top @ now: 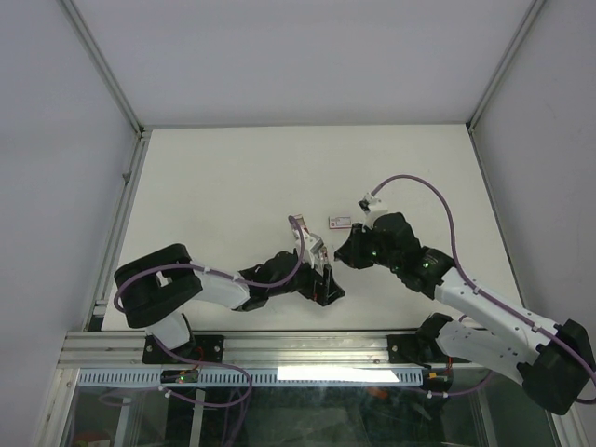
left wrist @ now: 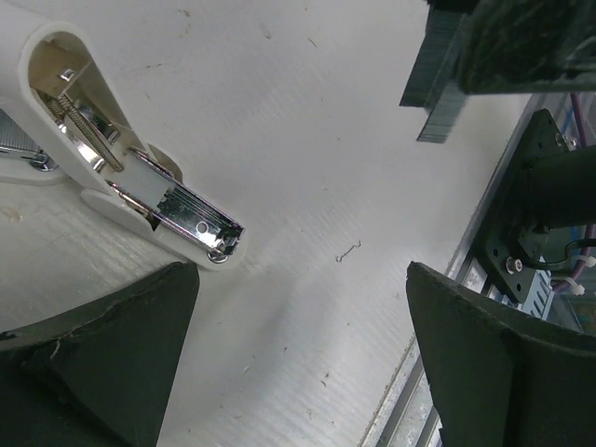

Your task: Load the staples into the stapler

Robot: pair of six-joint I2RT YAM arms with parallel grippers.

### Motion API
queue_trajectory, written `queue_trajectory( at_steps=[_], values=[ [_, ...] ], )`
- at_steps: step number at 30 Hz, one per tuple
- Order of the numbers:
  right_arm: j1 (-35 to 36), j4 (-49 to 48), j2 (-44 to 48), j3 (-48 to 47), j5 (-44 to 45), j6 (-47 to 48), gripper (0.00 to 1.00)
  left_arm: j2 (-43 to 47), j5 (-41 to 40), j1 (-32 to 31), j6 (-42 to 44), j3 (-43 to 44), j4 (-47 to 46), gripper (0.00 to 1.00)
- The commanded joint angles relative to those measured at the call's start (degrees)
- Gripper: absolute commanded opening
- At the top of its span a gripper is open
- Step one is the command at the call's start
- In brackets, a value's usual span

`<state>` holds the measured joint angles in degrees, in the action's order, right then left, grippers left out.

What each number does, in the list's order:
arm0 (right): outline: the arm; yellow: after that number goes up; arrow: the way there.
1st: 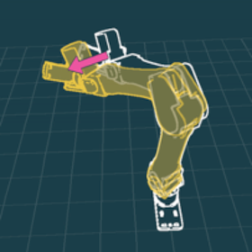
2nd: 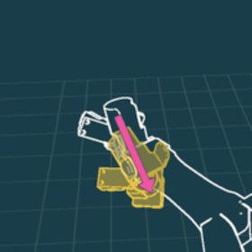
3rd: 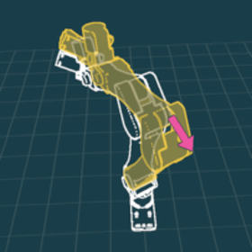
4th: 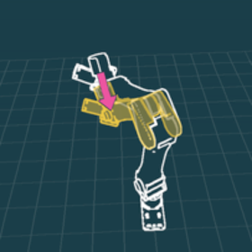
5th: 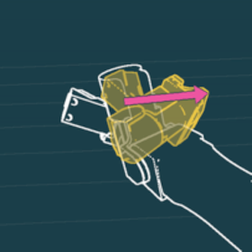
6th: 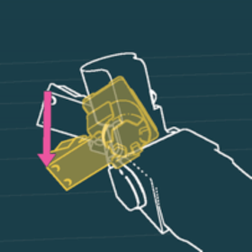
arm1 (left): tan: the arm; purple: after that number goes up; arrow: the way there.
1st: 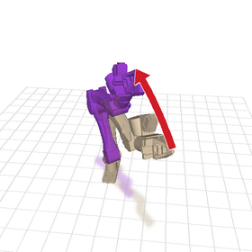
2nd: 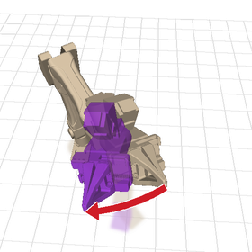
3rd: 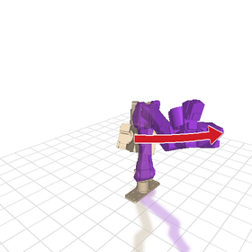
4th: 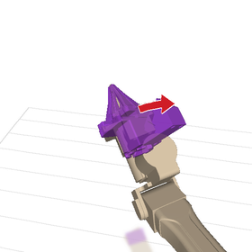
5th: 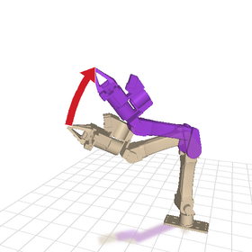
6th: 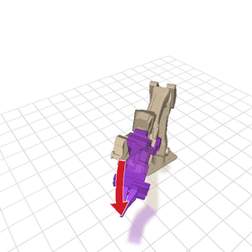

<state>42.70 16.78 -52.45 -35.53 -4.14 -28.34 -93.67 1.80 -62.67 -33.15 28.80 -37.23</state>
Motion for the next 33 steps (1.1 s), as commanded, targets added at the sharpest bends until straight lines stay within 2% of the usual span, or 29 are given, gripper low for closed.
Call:
queue_trajectory(
  at_steps=[1, 5, 12, 15, 18, 22, 28, 33],
  values=[
    [0.3, -0.2, -0.7, -1.0, 2.2, 1.3, 0.10, 1.1, -0.3, -0.2, 0.1, -0.3, -4.3, 0.99],
    [1.6, 0.6, -2.7, -1.1, 3.4, 1.6, 0.10, 9.0, -0.2, 3.3, -1.1, -3.9, -1.6, 0.99],
    [6.3, 0.4, -10.2, -3.6, 8.9, 1.1, 0.09, 23.1, 1.4, 16.2, 2.0, -4.9, 16.0, 0.99],
    [8.5, 0.9, -14.0, -5.2, 12.3, 0.6, 0.10, 24.9, 4.5, 24.7, 2.0, -7.2, 16.7, 0.99],
    [9.9, 1.8, -17.1, -6.6, 15.2, -0.4, 0.09, 26.3, 4.3, 30.0, 3.0, -9.3, 15.3, 0.99],
    [10.8, 2.6, -19.9, -8.2, 18.0, -1.4, 0.09, 29.7, -1.8, 30.8, 6.3, -11.0, 14.7, 0.99],
    [12.0, 3.9, -23.7, -10.5, 20.2, -2.1, 0.09, 37.0, -4.6, 30.8, 7.8, -14.7, 14.0, 0.99],
    [12.7, 4.3, -26.2, -12.0, 20.5, -2.2, 0.09, 38.6, -4.8, 30.8, 8.0, -15.0, 14.6, 0.99]
  ],
)
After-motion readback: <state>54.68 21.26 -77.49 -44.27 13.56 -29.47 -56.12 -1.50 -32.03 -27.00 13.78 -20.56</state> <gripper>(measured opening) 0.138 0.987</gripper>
